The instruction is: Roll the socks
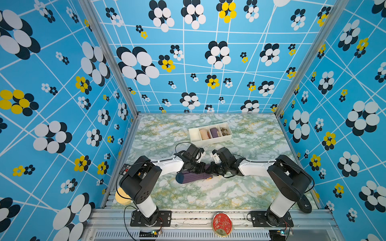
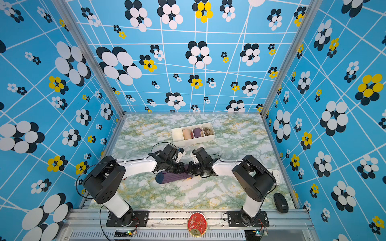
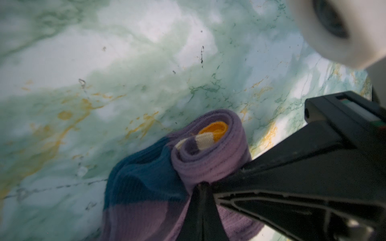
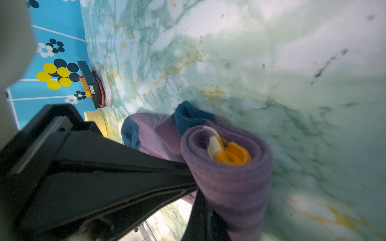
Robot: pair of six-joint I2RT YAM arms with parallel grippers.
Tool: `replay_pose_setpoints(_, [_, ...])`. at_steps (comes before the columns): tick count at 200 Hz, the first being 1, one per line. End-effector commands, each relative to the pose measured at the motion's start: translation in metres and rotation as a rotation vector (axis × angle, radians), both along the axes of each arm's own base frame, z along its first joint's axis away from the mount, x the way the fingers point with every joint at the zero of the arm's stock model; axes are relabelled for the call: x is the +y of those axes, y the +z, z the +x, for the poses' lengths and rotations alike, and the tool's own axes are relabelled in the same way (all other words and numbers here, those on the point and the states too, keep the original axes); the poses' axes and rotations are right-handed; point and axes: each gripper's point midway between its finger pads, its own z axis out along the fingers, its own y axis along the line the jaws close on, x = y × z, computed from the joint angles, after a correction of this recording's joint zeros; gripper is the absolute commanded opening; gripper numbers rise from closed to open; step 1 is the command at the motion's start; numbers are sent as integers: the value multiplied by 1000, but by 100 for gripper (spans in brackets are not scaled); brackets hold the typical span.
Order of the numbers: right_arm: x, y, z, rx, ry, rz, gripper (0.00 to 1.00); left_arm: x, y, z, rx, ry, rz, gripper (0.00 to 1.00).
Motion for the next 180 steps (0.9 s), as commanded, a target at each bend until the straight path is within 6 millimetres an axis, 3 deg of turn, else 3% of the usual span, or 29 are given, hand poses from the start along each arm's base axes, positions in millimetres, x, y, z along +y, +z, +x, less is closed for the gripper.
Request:
replay_pose_setpoints(1, [-27,-31,-8,60,-34,-145,0,0,-10,-3,17,-22,43,0])
replay_pose_setpoints(132, [-7,42,2,-114,26,31,15,1,-26,-7,47,-14,74,0])
replay_pose_setpoints(156, [-18,52,4,-165,3,-4,22,-1,-24,-7,44,-14,69,0])
replay_pose_setpoints(180, [-48,40,4,-167,-37,-170,31,-3,-23,-6,42,-15,66,0])
